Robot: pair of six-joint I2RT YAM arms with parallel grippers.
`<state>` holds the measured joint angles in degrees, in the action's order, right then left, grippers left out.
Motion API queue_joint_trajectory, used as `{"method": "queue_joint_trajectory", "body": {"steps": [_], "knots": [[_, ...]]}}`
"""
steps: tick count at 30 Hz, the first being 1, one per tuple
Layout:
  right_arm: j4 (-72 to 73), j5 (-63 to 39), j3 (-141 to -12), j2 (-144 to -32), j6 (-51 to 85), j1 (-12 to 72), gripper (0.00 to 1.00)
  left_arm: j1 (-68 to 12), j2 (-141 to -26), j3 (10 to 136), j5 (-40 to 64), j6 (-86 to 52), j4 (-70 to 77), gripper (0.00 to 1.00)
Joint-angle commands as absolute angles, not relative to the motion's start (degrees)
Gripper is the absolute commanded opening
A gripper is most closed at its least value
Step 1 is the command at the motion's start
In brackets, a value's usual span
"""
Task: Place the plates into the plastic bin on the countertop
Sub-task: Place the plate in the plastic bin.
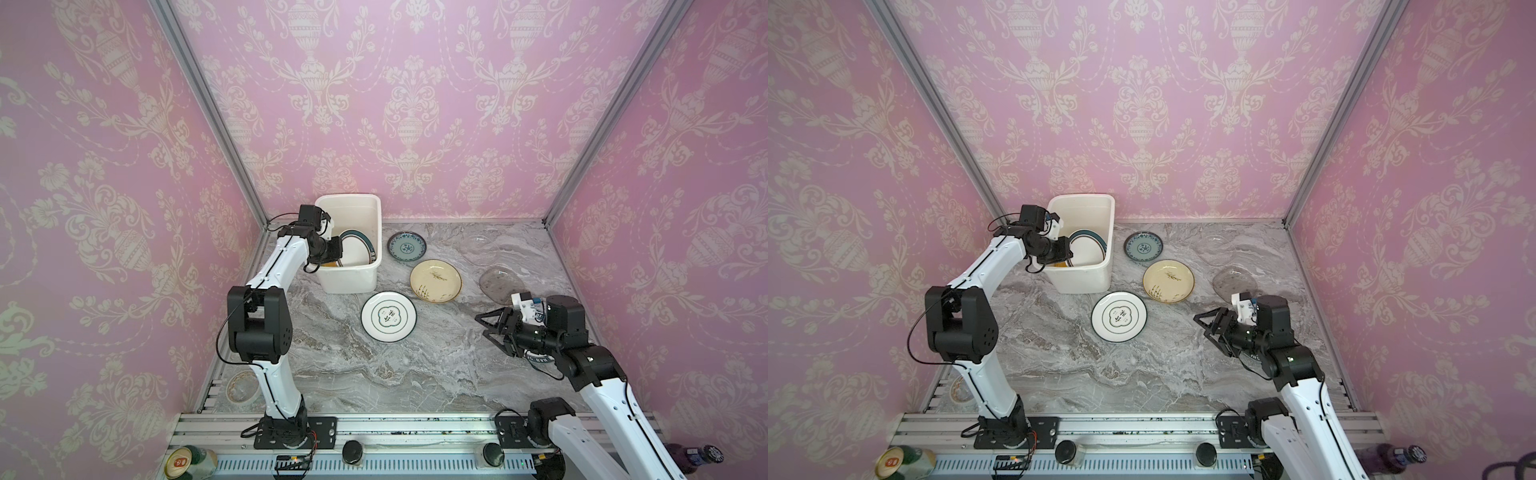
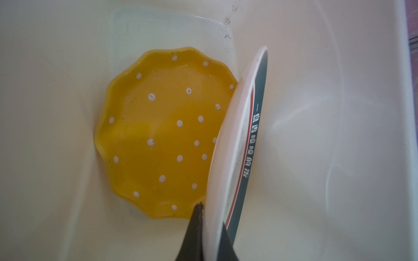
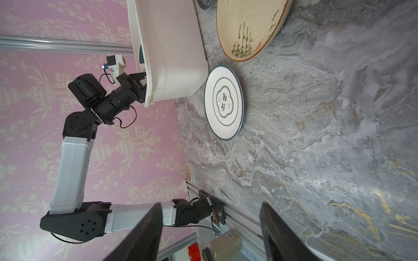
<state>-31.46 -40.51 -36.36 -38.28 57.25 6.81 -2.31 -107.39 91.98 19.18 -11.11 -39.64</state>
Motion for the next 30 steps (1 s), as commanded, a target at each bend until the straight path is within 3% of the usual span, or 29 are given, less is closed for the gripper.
{"method": "queue_joint_trajectory", "body": {"steps": [1, 13, 30], "knots": [[-30.5, -39.8, -35.6, -37.9, 57.5, 7.2, 0.68, -2.1, -108.7, 93.0, 19.6, -8.7, -45.4, 0.00], [-30.6, -39.4, -36.6, -38.7, 57.5, 7.3, 0.69, -2.1, -111.1, 94.3, 18.2, -8.5, -47.5, 0.18], [-30.7, -38.8, -36.7, -38.0, 57.7, 7.4, 0.68, -2.1, -112.4, 94.8, 10.3, -5.9, -52.1, 0.26]]}}
